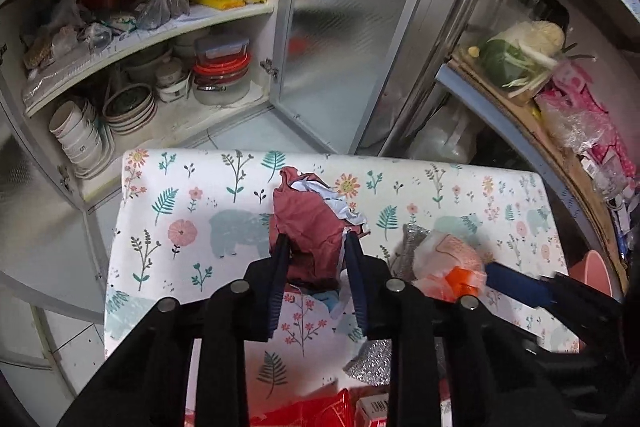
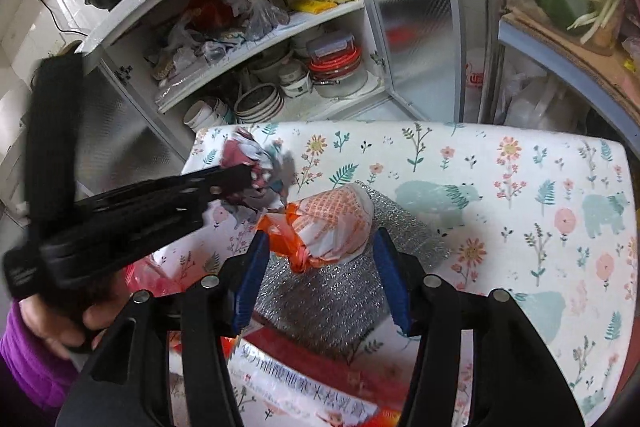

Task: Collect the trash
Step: 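Grasp the dark red cloth with the left tool while the right tool grasps the orange-wrapped bundle, then carry both items over the pink bucket and open both tools to drop them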

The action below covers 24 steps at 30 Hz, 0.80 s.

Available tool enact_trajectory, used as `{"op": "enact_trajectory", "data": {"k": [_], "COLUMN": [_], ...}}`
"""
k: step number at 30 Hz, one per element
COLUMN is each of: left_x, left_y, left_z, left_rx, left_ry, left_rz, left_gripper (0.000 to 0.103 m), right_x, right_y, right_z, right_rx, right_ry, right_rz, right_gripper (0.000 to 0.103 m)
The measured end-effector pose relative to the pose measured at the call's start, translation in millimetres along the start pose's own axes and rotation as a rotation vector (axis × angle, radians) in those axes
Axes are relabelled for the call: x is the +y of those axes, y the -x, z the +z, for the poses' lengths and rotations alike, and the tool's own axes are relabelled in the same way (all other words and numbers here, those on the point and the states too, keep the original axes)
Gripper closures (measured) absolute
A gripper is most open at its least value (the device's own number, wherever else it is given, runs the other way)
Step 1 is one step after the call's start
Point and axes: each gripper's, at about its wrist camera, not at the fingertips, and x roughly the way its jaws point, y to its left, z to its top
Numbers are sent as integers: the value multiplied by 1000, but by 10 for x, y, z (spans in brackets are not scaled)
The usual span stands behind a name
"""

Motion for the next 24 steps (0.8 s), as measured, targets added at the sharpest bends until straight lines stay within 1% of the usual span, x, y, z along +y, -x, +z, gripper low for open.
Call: {"op": "enact_trajectory", "data": {"k": [3,4,5,10,17,24], "left_x": [1,3,9,36,-23,-265], "left_y": [129,170,214,373,581,812], "left_z": [-23,-30,-40,-95,-198,-347], "left_rx": [-27,-36,-43,-64,-86,-102], "left_ry": [-6,-5,-2,12,16,-7], "left_rz": [-11,-17,-24,-45,-72,-121], "left_gripper": [76,76,76,76,76,76], "right_x": [22,18,16,31,9,-94], "right_y": [-57,-62,-61,31,431,947], "right_z": [-18,-18,-31,-92,-204,-494], "right_rx": [-8,-11,-16,-43,-119,-175], "right_ry": [12,13,15,28,21,-18], "right_rz": [3,6,12,11,8,-17], "right_gripper": [49,52,61,68,69,69]}}
